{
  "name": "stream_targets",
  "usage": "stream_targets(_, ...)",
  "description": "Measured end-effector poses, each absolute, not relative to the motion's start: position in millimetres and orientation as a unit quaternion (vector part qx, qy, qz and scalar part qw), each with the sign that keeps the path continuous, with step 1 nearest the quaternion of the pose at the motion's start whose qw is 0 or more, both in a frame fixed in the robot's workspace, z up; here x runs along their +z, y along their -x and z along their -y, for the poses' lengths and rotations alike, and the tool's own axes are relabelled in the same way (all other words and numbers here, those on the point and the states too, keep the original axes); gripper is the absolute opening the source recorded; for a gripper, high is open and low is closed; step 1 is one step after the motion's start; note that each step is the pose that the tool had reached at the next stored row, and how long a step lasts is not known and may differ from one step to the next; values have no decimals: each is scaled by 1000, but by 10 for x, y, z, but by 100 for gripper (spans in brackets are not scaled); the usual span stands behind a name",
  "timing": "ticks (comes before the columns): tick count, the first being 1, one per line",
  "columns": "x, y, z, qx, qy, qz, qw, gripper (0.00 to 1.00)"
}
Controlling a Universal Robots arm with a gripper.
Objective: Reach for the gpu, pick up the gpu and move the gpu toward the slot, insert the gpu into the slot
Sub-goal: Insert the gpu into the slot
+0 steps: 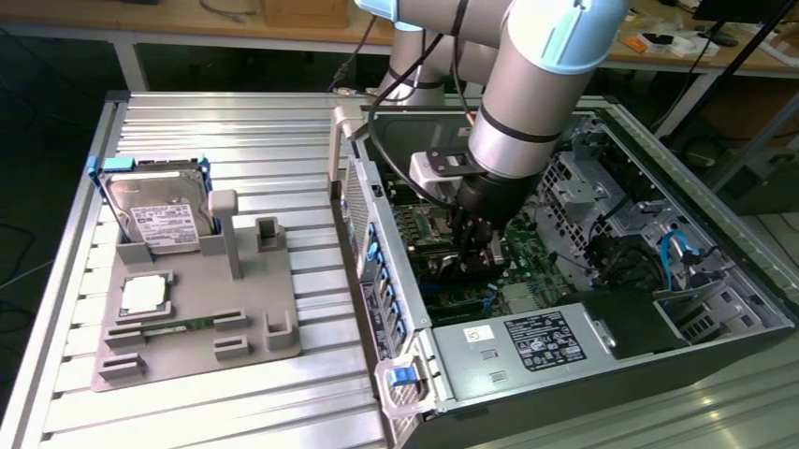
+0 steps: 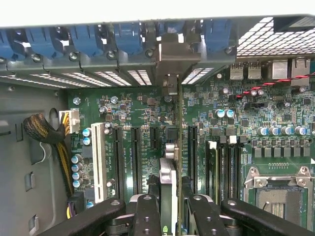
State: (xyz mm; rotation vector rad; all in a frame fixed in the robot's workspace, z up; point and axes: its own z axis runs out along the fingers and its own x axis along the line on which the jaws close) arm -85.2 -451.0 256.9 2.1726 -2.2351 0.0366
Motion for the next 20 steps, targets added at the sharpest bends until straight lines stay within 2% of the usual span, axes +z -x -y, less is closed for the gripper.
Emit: stream_targets(20,2574,862,4506,12,-703,711,12,27)
